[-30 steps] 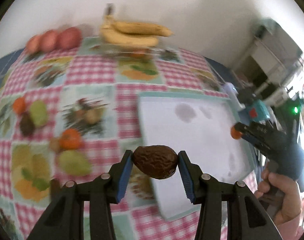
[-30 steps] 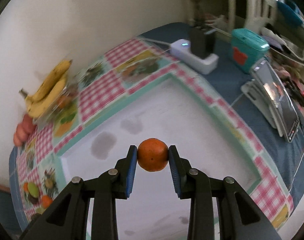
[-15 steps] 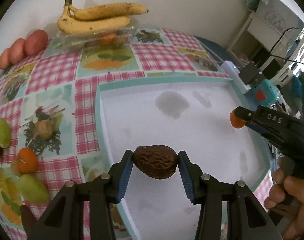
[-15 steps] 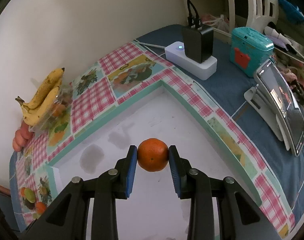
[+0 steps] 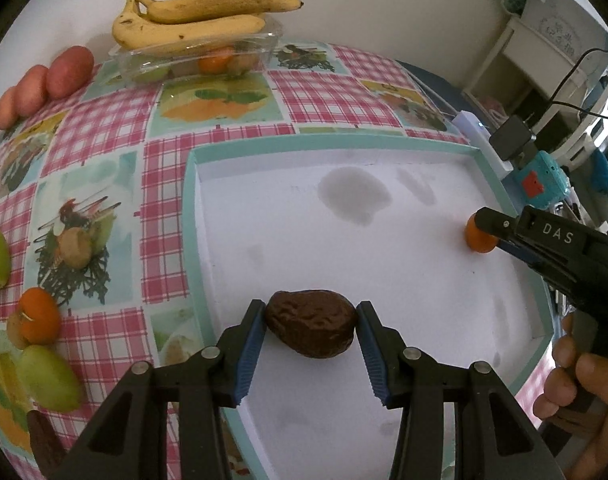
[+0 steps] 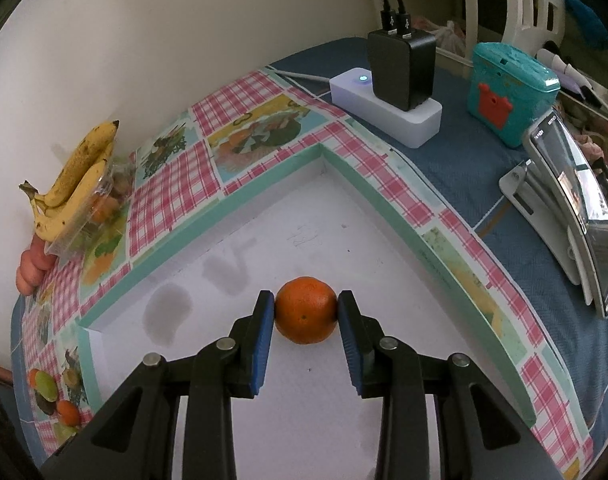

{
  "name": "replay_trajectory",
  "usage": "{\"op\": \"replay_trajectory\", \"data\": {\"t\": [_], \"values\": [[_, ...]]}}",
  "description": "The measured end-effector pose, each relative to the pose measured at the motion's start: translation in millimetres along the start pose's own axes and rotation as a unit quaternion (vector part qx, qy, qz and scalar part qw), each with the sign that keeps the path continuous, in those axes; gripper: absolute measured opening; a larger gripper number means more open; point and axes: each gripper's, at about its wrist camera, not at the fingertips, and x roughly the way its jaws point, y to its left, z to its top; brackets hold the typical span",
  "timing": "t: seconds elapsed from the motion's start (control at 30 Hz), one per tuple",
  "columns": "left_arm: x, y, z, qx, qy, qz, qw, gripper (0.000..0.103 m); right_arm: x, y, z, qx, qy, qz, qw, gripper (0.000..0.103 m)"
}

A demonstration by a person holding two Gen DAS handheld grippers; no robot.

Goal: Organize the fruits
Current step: 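Open the left tool over the tray while the right tool releases the orange there, then withdraw both tools from the tray back toward the fruit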

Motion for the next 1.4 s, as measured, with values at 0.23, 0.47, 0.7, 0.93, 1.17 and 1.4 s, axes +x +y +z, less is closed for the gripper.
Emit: {"op": "replay_trajectory", "data": {"t": [0.23,0.47,0.7,0.93,1.17,1.4], "values": [[-7.1,-2.3,2.7,0.002,-0.007,-0.004,1.0,0.068,0.6,2.0,0.2,-0.007,0.0,-0.005,1.0,0.037],[-19.0,-6.2,4.7,0.01,-0.023,-0.001,0.9997,0.079,-3.0,3.7,1.3,-0.013,-0.013,-0.004,1.0,0.061],[-41.9,-7.7,8.4,0.016,-0.062,0.013,0.9979,0.103,-7.2,4.3,3.3,-0.015,-0.023,-0.009,1.0,0.082],[-54.8,7.8,13.7,-0.007,-0.073,0.066,0.9951,0.103,-9.4,5.0,2.4,-0.014,-0.032,-0.013,0.999,0.095],[-71.3,51.5,14.3,-0.056,-0.072,0.169,0.9814,0.103,-14.2,16.6,-0.6,-0.026,-0.04,-0.02,0.999,0.095],[-97.7,116.5,6.2,-0.145,-0.088,0.194,0.9663,0.103,-25.8,35.0,-6.1,-0.056,-0.049,-0.019,0.997,0.095]]}}
